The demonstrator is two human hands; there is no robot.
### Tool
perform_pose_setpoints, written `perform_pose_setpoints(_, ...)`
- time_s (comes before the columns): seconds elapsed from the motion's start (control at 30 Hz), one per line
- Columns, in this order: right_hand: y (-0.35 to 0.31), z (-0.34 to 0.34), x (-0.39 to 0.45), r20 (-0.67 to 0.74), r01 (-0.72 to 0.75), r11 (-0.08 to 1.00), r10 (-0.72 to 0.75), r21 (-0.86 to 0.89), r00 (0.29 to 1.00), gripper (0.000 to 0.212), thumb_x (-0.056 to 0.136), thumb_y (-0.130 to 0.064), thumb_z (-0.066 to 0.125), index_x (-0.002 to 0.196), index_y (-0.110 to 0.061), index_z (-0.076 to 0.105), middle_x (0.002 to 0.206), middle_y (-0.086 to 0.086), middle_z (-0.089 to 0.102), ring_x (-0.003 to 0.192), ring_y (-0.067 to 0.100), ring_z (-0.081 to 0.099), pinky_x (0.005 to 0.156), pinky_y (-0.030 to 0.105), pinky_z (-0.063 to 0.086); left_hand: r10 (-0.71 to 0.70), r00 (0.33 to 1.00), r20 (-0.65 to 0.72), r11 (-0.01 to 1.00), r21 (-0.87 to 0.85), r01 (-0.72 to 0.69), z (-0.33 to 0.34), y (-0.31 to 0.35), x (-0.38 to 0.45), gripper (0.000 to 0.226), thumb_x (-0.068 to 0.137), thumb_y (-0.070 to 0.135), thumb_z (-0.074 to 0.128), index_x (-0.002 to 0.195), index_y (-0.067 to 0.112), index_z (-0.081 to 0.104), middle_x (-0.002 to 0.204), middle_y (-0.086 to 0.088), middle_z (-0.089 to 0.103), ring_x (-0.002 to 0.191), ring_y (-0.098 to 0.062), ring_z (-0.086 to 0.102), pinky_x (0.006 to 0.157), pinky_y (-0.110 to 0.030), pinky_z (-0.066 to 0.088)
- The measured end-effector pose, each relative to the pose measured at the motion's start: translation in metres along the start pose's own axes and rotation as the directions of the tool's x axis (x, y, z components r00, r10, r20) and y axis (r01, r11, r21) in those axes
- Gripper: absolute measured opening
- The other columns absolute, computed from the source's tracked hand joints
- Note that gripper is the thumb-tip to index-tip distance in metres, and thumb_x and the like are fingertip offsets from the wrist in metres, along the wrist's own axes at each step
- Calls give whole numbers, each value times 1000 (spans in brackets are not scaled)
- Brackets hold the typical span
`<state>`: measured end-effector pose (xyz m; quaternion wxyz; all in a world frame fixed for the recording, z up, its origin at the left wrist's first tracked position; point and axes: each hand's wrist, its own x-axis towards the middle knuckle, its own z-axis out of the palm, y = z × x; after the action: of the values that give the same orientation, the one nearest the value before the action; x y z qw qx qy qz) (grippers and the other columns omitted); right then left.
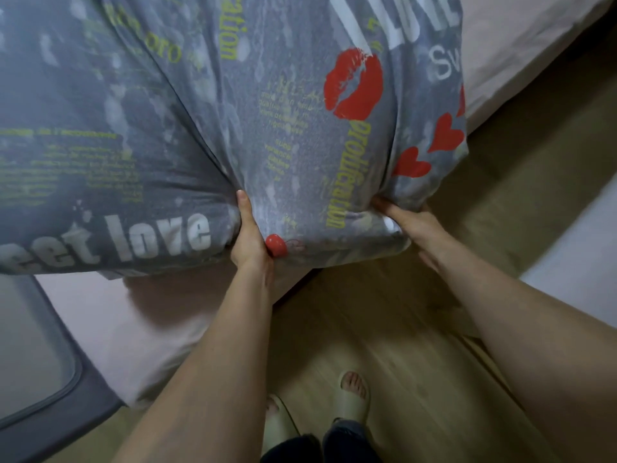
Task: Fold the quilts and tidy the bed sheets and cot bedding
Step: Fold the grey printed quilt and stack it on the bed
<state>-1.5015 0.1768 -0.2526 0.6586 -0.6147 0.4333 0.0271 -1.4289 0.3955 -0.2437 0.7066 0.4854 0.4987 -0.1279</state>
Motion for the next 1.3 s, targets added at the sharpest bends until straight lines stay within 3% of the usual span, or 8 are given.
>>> perform_pose_setpoints(0.17,-30,0,-14,-34,180,952,-177,247,984,81,64,-37,86,133,-17,50,123,2,65,108,14,65,88,30,55,148,988,-54,976,170,-137,7,33,-20,105,43,74,80,119,6,56,108,-3,66,84,-20,69,67,-32,59)
perform_pose_setpoints(0.37,-112,3,-24,205,-81,984,47,160,978,81,62,-66,71,130,-23,58,120,0,67,100,12,67,72,27,56,332,942,51,892,307,-331,42,91,-53,89,64,63,77,125,1,58,128,-7,62,111,-18,62,98,-33,50)
perform_pose_setpoints(0.57,-158,10,-19,-219,262,965,-249,29,943,59,81,-29,76,128,-3,52,114,8,63,104,18,60,94,31,48,314,947,66,851,423,-312,69,118,-46,92,69,68,69,129,0,55,135,-11,56,121,-22,56,102,-29,43)
perform_pose_setpoints(0.7,-173,30,-29,-397,174,957,-70,232,915,41,88,-31,68,115,0,62,91,12,65,83,22,61,78,34,50,256,965,54,831,497,-248,69,132,-47,93,74,69,63,135,0,50,141,-12,51,126,-25,51,104,-31,40)
perform_pose_setpoints(0.83,-166,37,-41,-184,23,771,123,637,975,42,88,-33,67,121,-8,62,110,12,68,101,30,65,90,46,53,204,979,15,882,431,-190,80,146,-48,90,74,62,70,134,-1,48,139,-11,53,122,-26,54,102,-34,43)
perform_pose_setpoints(0.93,-151,37,-46,-148,-86,849,189,522,971,25,84,-36,71,88,-12,65,89,16,64,83,29,63,84,52,53,119,985,127,928,338,-156,90,152,-47,80,84,57,61,139,3,42,141,-7,50,124,-25,52,100,-32,44)
perform_pose_setpoints(1.07,-146,33,-41,-113,-197,881,269,431,956,35,81,-44,72,77,-12,57,95,19,58,96,33,63,93,59,47,69,979,191,943,307,-127,98,150,-52,68,87,54,60,136,7,46,136,-6,54,118,-26,57,96,-37,49)
perform_pose_setpoints(1.3,-150,26,-7,-43,-338,878,373,339,927,78,69,-60,75,122,-5,60,120,15,64,110,32,62,98,47,48,202,979,-29,892,417,-172,97,144,-47,89,72,60,73,132,0,48,134,-11,54,115,-27,58,88,-32,48)
